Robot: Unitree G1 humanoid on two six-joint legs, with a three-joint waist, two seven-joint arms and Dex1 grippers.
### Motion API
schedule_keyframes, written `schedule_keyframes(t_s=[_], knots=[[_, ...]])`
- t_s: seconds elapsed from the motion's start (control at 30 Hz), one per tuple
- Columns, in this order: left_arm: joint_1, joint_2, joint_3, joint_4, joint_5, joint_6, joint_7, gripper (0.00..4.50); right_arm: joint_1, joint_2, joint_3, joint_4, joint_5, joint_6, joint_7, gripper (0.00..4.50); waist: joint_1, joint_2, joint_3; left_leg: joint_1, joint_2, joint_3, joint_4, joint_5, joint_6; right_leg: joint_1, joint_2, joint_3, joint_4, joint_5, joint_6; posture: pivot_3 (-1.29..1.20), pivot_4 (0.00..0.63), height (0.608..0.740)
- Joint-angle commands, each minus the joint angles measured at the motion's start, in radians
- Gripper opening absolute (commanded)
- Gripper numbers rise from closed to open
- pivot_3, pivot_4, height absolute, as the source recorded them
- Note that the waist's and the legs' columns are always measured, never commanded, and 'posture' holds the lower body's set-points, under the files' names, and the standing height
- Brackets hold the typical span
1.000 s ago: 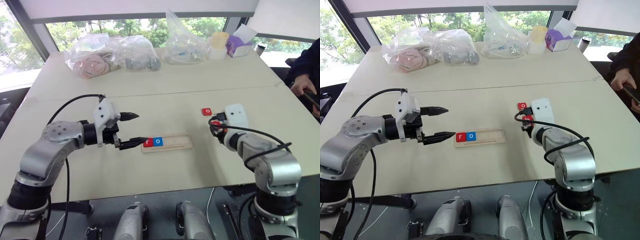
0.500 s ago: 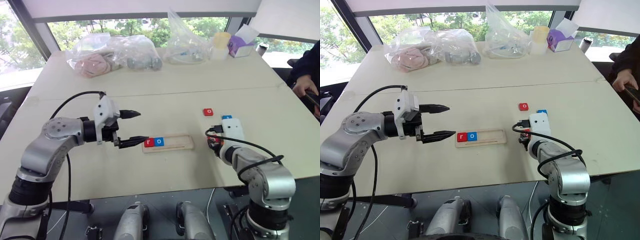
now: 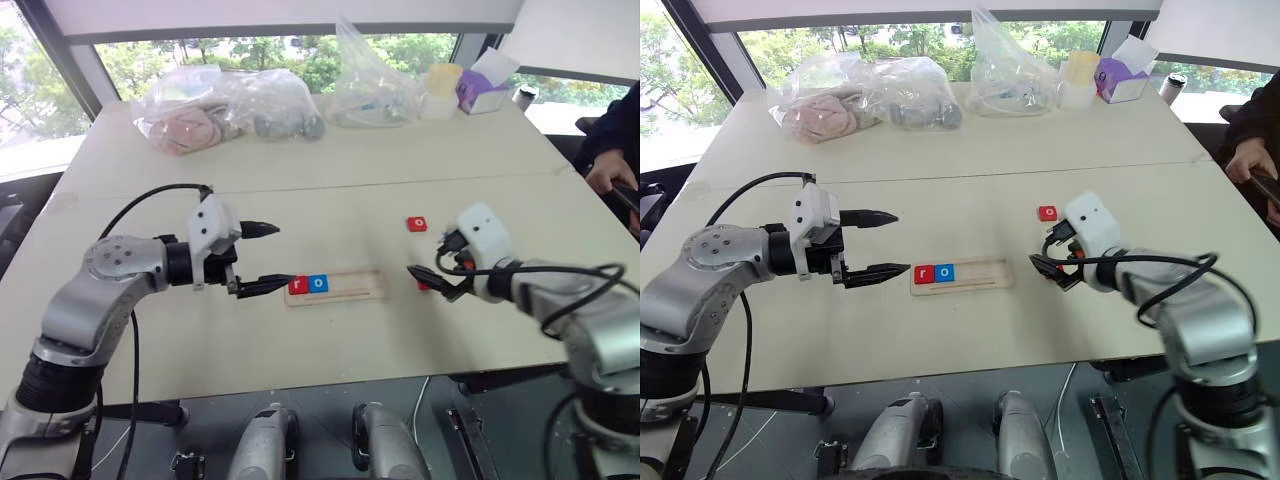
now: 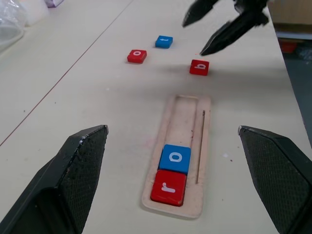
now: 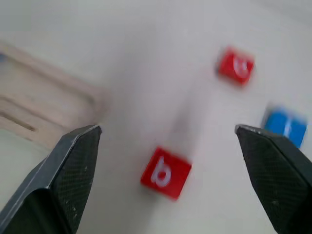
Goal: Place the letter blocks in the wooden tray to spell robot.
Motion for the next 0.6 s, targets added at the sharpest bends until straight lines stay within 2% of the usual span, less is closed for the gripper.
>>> schedule_keyframes(t_s=[0.03, 0.1, 0.27, 0.6], knots=[[-0.024, -0.008, -0.001, -0.006, 0.008, -0.034, 0.001, 4.50, 0.049, -0.120, 0.013, 0.148, -0.008, -0.394, 0.286, 4.48, 0.002, 0.000, 0.000, 0.000, 0.000, 0.000, 0.000, 0.000, 0.000, 0.000, 0.000, 0.000, 0.000, 0.000, 0.000, 0.00, 0.150, 0.725], [-0.031, -0.011, -0.003, 0.000, 0.010, -0.038, 0.000, 4.50, 0.057, -0.171, 0.056, 0.258, -0.058, -0.585, 0.377, 4.48, 0.001, -0.002, 0.001, 0.000, 0.000, 0.001, 0.000, 0.000, 0.001, 0.001, 0.000, 0.000, 0.000, 0.000, 0.001, 0.00, 0.150, 0.725], [-0.032, -0.008, -0.005, 0.007, 0.022, -0.052, -0.002, 4.50, -0.031, -0.198, 0.159, 0.547, -0.143, -0.846, 0.531, 4.48, -0.002, -0.003, 0.002, 0.000, 0.000, 0.003, 0.002, 0.000, 0.001, 0.001, 0.000, 0.001, 0.000, 0.000, 0.001, 0.00, 0.150, 0.725], [-0.020, 0.005, 0.015, -0.013, 0.024, -0.042, 0.018, 4.50, -0.202, -0.102, 0.266, 0.887, -0.246, -1.037, 0.614, 4.48, 0.002, -0.003, 0.002, 0.001, 0.000, 0.003, 0.002, 0.000, 0.001, 0.001, 0.000, 0.001, 0.002, 0.001, 0.001, 0.00, 0.150, 0.725]])
